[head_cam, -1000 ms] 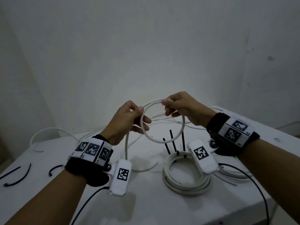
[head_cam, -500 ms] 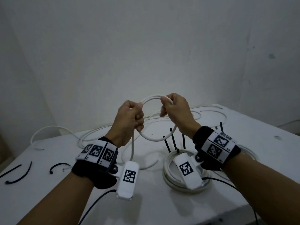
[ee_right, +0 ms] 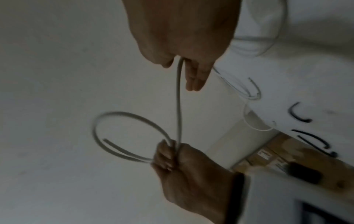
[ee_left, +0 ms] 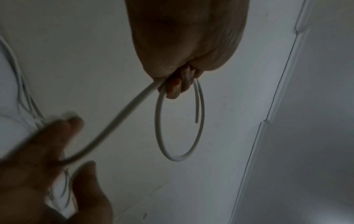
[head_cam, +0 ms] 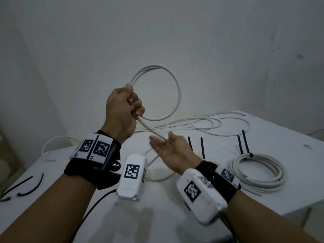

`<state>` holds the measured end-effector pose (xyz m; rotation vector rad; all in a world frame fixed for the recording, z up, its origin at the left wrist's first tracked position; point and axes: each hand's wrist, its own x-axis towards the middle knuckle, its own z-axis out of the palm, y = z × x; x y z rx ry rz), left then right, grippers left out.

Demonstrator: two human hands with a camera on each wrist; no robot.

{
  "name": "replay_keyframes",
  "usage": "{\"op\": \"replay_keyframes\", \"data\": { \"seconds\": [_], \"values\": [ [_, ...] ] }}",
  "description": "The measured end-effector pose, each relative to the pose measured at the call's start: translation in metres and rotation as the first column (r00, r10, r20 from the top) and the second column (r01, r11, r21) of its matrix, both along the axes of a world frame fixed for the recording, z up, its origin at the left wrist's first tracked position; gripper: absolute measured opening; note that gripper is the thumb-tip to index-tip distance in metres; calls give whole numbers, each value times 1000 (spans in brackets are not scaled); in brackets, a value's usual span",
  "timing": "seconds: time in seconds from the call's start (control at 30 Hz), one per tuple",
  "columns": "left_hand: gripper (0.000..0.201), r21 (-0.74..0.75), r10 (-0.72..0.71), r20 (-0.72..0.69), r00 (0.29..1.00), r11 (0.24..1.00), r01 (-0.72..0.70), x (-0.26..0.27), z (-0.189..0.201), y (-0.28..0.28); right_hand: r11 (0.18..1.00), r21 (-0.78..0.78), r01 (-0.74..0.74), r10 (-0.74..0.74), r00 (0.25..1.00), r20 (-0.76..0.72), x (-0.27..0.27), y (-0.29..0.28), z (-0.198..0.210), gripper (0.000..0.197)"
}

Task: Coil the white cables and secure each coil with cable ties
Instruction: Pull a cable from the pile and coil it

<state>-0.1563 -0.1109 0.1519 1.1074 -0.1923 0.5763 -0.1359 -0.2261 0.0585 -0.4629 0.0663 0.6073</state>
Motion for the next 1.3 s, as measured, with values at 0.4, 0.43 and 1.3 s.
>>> {"op": "replay_keyframes", "data": {
  "seconds": [0.4, 0.43, 1.3],
  "values": [
    [30, 123, 164, -187, 969, 982, -143, -19, -28, 45, 921, -223, 320, -212, 891, 401, 33, -46, 26, 12],
    [29, 136, 159, -202, 966, 982, -133, -19, -32, 44, 873, -326, 362, -146, 833, 533, 32, -50, 27, 9],
    [23, 519, 220, -146, 965, 847, -114, -14, -59, -4, 375, -318, 871, 376, 171, 911, 18, -44, 31, 23]
  ]
}}
